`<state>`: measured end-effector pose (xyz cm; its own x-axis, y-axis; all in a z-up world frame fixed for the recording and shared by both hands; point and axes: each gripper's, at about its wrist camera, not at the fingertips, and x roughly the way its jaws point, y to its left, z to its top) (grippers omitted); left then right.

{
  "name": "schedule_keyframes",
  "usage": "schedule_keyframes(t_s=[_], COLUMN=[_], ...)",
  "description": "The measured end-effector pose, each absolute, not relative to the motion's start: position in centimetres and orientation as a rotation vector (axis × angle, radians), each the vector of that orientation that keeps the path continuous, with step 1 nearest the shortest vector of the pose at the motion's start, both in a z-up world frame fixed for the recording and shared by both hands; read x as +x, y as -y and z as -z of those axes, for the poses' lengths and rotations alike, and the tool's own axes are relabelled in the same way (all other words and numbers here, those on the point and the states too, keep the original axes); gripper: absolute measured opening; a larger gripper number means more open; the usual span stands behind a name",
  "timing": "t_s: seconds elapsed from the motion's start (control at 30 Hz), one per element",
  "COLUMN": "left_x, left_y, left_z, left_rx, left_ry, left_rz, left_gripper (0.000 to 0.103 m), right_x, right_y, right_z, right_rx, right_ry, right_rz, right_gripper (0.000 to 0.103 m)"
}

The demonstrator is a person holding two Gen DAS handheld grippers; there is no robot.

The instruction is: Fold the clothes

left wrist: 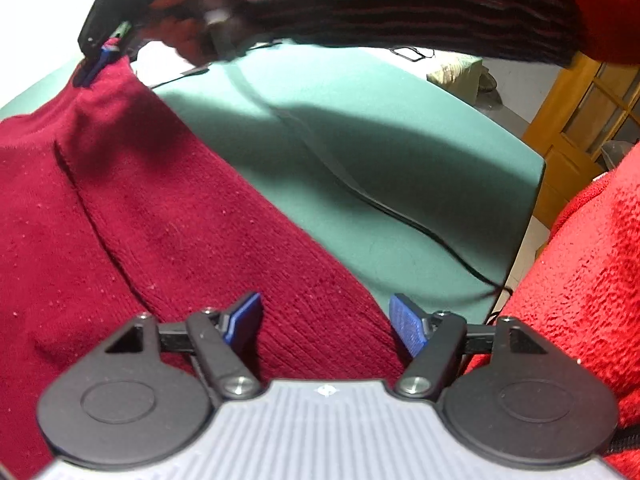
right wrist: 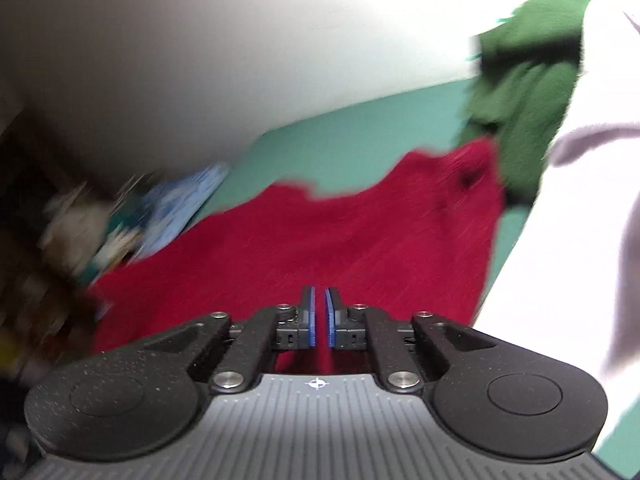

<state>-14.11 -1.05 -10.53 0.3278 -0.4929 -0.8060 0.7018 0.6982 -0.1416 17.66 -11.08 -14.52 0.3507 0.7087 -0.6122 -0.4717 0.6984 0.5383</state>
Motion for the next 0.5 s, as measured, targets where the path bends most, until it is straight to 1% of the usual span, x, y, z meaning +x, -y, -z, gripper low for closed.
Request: schedule_keyframes(t_s=[0.03,0.1,0.17,0.23,0.27,0.33,0.5], left_x=[-14.1,-14.2,-14.4,-14.6,-14.8,-15.1,-15.3], left_y=[0.9,0.7,0.9,1.1,1.2,1.0,-0.5], left_z=[10.5,10.6,10.7,10.6,10.4,10.1,10.5], left_rx=[0.238,0.215,0.212,0.227,0.233,0.230,0.145], left_ry=[-0.955,-0.955,-0.955,-0.959,-0.959,-0.961,-0.997], left_rz=[0.790,0.788,0.793,0.801,0.806,0.817,0.840], left_gripper=[0.072,0.073,0.074,0.074,0.074,0.074,0.074], right_x=[15.9,13.5,11.2,11.0,11.0,10.6,5.6], right_y=[11.1,11.4,11.7,12.5,12.9,13.7,13.5], right_z=[14.5,15.1,15.8,16.1,16.3,16.3,16.2], right_rx=[0.268,0.228,0.187,0.259,0.306,0.371,0.366], right_ry=[-0.984,-0.986,-0.970,-0.980,-0.987,-0.993,-1.106], right_rz=[-0.809,-0.826,-0.834,-0.804,-0.786,-0.775,-0.916], right_gripper=[0.017,0.017,0.011,0.004,0.006,0.016,0.018])
